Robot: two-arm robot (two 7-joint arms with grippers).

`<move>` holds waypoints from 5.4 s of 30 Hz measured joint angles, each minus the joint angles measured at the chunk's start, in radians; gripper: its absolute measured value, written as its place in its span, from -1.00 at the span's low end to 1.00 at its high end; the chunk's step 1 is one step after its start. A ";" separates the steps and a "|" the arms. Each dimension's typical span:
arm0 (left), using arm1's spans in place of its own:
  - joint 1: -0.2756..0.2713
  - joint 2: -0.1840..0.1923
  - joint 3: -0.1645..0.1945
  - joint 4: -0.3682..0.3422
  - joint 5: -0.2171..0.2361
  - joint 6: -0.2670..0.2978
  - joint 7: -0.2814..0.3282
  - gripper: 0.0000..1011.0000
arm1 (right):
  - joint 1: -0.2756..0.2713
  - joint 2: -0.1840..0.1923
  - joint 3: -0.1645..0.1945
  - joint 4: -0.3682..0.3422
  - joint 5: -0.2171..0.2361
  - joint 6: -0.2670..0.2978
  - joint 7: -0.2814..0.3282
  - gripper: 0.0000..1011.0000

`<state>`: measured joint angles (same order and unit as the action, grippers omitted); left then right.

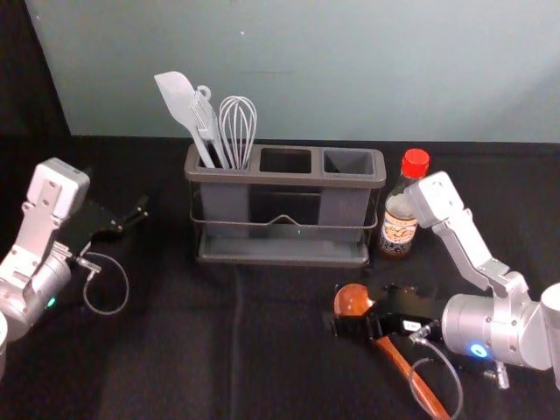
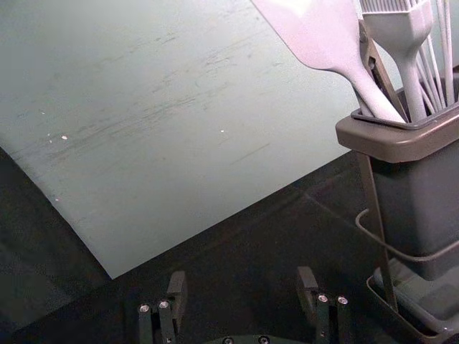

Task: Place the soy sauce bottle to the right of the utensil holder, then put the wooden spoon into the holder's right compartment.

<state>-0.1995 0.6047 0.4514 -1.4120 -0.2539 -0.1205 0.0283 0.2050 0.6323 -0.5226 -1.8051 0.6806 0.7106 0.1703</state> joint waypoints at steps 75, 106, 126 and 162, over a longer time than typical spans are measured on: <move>0.000 0.000 0.000 0.000 0.000 0.000 0.000 0.99 | 0.092 -0.097 -0.056 0.154 -0.280 0.015 0.090 0.99; 0.000 0.000 0.000 0.000 0.000 0.000 0.000 0.99 | 0.090 -0.095 -0.056 0.151 -0.277 0.015 0.086 0.65; 0.000 0.000 0.000 0.000 0.000 0.000 0.000 0.99 | -0.038 -0.038 0.045 -0.047 -0.336 -0.291 0.126 0.65; 0.000 0.000 0.000 0.000 0.000 0.000 0.000 0.99 | 0.065 -0.160 0.215 -0.122 -0.319 -0.478 0.178 0.65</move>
<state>-0.1995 0.6047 0.4514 -1.4120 -0.2539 -0.1205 0.0283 0.2697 0.4720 -0.3077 -1.9268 0.3619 0.2330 0.3485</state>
